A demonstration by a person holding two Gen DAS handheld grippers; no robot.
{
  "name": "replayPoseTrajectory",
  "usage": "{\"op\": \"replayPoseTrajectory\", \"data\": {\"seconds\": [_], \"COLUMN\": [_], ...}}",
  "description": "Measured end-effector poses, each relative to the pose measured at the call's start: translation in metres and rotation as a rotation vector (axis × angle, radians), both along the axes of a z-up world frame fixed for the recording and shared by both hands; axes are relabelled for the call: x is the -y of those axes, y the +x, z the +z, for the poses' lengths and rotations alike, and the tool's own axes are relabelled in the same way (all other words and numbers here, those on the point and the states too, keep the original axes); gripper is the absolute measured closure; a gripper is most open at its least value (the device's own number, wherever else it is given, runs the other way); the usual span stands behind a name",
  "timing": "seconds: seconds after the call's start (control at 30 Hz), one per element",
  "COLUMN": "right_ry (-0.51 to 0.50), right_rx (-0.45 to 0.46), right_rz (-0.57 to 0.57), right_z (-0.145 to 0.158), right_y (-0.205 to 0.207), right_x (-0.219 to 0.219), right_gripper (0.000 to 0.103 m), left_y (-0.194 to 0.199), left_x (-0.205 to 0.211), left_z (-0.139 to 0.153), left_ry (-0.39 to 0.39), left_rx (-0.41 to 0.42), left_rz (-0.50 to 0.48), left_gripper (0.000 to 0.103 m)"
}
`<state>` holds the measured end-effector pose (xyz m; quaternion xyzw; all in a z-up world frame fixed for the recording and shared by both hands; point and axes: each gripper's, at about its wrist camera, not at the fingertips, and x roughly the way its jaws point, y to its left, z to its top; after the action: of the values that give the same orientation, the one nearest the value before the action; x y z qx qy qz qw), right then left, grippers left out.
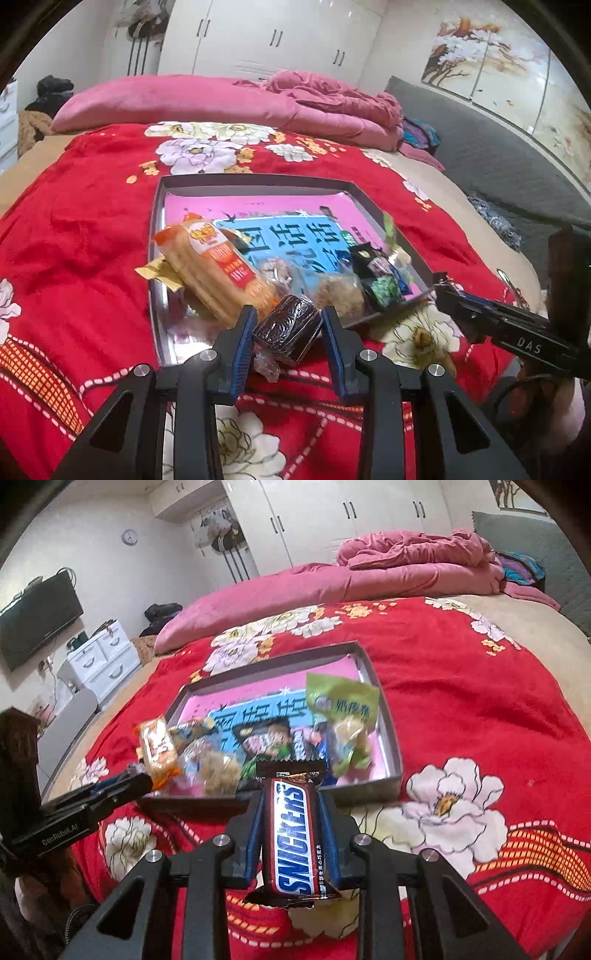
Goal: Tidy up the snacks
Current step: 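Lift both held snacks and carry them over the tray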
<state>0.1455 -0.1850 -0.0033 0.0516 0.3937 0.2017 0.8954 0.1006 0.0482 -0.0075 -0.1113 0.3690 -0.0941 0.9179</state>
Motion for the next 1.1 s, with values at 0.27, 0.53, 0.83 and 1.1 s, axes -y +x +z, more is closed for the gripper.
{"op": "replayPoseTrajectory", "data": {"seconds": [0.27, 0.53, 0.83, 1.1], "right_ry": [-0.001, -0.021, -0.027, -0.03], "right_rx": [0.021, 0.044, 0.05, 0.052], "right_rz": [-0.029, -0.041, -0.06, -0.07], "right_z": [0.004, 0.006, 0.006, 0.007], "right_y": [0.018, 0.032, 0.049, 0.051], "right_x": [0.003, -0.001, -0.004, -0.004], "right_gripper": [0.074, 0.074, 0.074, 0.074], "left_y": [0.015, 0.032, 0.042, 0.045], "left_x": [-0.001, -0.005, -0.009, -0.019], "left_z": [-0.003, -0.008, -0.015, -0.017], "left_ry": [0.022, 0.021, 0.013, 0.009], "left_rx": [0.005, 0.001, -0.017, -0.036], "left_rz": [0.013, 0.029, 0.039, 0.08], "left_gripper": [0.066, 0.066, 0.066, 0.066]}}
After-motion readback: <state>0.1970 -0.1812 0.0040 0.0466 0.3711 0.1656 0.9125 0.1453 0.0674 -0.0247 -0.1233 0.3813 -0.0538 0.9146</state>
